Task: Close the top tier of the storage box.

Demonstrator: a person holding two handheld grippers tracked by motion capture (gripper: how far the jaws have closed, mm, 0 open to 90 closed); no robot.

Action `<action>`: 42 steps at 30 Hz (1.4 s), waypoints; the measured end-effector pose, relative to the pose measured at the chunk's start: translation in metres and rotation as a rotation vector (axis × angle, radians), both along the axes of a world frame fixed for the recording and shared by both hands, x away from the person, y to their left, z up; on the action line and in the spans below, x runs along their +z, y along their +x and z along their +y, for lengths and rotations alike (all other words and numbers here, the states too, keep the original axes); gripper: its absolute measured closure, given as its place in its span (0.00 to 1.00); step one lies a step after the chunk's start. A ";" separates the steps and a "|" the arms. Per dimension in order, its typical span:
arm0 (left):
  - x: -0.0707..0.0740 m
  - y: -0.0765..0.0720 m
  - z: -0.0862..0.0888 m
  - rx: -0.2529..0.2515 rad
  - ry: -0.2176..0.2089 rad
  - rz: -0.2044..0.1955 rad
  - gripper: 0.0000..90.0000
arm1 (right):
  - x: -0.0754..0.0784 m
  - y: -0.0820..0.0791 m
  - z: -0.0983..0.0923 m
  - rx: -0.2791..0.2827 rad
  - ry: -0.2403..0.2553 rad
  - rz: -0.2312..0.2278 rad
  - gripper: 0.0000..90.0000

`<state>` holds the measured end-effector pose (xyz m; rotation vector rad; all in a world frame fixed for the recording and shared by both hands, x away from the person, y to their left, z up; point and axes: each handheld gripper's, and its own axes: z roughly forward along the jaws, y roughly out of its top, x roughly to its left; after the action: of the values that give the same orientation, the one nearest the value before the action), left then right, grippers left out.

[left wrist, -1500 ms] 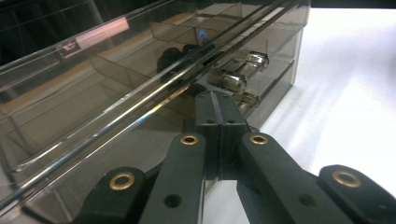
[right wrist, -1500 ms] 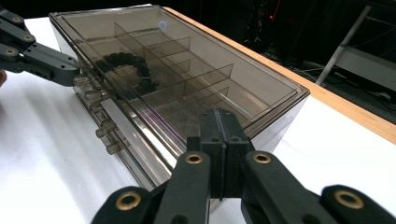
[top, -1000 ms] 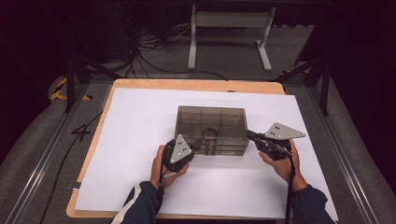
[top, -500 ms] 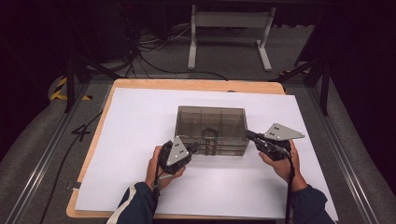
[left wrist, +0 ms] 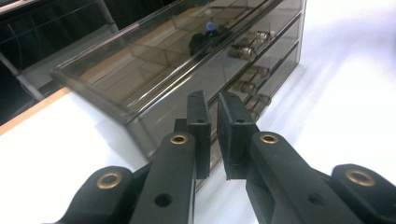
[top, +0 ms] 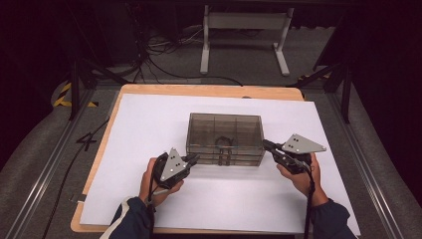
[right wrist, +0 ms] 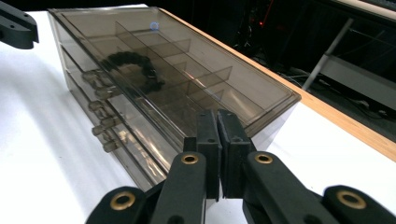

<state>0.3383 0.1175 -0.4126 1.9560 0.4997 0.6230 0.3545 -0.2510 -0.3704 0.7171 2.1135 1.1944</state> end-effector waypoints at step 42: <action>-0.023 -0.027 0.103 0.168 0.128 0.049 0.84 | -0.026 -0.052 -0.047 -0.015 -0.138 0.057 0.83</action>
<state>0.3116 0.2205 -0.4352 2.0682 0.6741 0.7299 0.3027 -0.2976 -0.3967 0.7113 2.2090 1.0195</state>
